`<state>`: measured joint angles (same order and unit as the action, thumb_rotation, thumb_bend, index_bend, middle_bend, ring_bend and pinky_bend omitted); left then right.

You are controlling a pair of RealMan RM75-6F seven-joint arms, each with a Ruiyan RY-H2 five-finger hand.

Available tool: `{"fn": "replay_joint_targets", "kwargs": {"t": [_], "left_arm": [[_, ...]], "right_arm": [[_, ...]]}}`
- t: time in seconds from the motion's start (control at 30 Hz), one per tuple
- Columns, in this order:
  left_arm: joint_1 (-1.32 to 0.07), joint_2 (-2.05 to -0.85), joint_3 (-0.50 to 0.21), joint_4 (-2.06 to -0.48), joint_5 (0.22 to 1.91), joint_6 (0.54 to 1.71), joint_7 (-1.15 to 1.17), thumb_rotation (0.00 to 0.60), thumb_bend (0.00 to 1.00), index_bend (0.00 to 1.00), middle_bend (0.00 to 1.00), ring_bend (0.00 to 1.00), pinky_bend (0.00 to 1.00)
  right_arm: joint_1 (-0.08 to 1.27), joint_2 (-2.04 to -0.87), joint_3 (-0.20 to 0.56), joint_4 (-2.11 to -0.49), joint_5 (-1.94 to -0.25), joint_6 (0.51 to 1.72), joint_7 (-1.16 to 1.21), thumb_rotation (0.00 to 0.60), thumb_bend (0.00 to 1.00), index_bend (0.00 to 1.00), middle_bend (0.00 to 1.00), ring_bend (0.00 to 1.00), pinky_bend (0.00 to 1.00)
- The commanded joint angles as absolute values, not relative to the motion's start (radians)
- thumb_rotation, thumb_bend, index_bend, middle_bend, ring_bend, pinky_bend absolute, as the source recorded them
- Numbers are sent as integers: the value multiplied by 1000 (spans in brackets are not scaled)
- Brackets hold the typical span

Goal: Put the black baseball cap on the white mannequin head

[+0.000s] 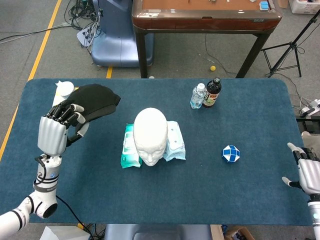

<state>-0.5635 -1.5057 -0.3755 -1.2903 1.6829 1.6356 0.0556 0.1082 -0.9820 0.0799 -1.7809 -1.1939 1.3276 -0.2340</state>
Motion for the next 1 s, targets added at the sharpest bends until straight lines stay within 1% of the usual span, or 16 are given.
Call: {"fn": "replay_joint_targets", "kwargs": {"t": [0.03,0.27,0.4,0.5,0.6,0.73,1.0], "left_arm": [[-621,-1535,-396,-1274,1681,1606,81,600,490,869,478,297,473],[-710,-1585,-412,-1265,1673,1573,111,600,490,873,482,299,473],[-748,-1614,-424,-1296,1672,1582,142,600,490,875,490,304,474],[-760,-1621,-418,-1342,1678,1584,180,600,490,876,491,305,474],[-756,-1616,-393,-1422,1695,1589,231,600,490,877,492,305,474],[-738,-1608,-339,-1512,1742,1598,308,600,490,878,496,304,474],[-705,-1638,-249,-1575,1783,1595,361,600,490,879,496,304,474]], "right_arm": [[107,-981,80,-1781,-1195,1330,-231,600,0,69,213,127,311],[102,-975,82,-1781,-1199,1336,-217,600,0,69,213,127,311],[104,-974,83,-1780,-1196,1332,-215,600,0,69,213,127,311],[105,-974,82,-1779,-1196,1330,-215,600,0,69,213,127,311],[104,-973,82,-1780,-1197,1331,-213,600,0,69,213,127,311],[101,-970,82,-1782,-1201,1336,-208,600,0,69,213,127,311],[100,-968,82,-1780,-1204,1337,-202,600,0,69,213,127,311]]}}
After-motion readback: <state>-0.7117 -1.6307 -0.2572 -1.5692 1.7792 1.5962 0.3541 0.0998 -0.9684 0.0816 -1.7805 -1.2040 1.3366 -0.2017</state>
